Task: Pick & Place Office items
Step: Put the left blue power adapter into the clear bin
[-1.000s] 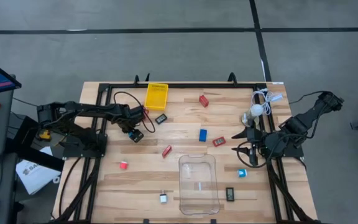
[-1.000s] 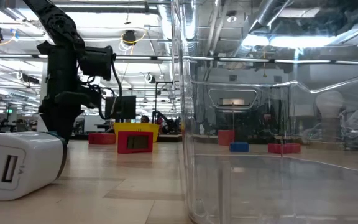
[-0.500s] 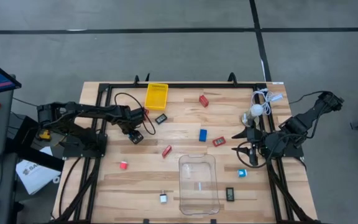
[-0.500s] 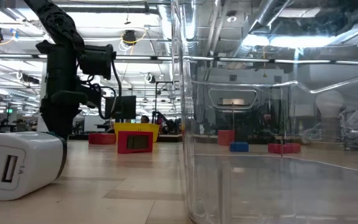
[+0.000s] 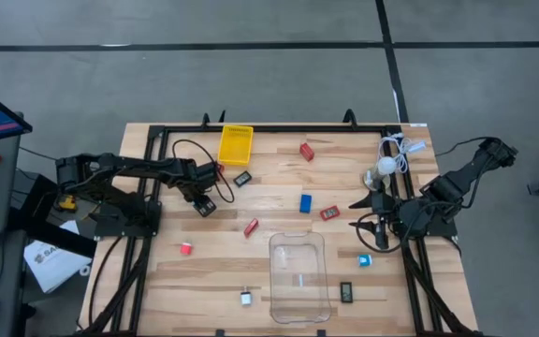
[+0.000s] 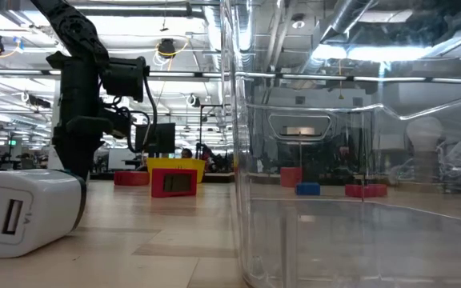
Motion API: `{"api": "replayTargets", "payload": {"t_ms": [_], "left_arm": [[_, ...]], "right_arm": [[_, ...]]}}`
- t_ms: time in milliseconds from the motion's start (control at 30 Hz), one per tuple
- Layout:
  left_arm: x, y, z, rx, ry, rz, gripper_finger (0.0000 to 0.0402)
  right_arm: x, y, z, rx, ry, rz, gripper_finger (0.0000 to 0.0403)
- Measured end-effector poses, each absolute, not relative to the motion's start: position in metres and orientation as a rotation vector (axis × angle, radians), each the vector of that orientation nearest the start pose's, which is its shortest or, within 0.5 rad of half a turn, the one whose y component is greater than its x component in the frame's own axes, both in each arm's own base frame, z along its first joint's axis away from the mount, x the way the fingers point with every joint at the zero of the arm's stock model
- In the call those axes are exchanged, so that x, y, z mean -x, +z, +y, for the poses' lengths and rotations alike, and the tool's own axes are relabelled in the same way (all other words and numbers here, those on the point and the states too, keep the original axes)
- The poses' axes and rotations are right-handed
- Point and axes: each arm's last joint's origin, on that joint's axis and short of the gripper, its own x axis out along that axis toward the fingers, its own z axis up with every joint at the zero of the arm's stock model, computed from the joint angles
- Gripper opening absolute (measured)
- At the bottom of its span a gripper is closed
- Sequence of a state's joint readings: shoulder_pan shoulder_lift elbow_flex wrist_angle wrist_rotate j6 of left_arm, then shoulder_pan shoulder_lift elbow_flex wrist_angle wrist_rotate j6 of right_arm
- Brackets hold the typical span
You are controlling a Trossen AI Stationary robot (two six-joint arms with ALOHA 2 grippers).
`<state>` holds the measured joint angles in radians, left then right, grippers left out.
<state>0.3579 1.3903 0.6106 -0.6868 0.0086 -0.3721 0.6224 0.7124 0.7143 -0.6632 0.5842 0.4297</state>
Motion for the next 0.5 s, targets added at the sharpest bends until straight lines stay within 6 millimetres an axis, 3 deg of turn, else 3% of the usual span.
{"api": "replayTargets", "payload": {"t_ms": [500], "left_arm": [[-0.1852, 0.1373, 0.0691, 0.57, 0.556, 1.404, 0.0136]], "right_arm": [[-0.1209, 0.2797, 0.0671, -0.046, -0.082, 0.541, 0.0221]]}}
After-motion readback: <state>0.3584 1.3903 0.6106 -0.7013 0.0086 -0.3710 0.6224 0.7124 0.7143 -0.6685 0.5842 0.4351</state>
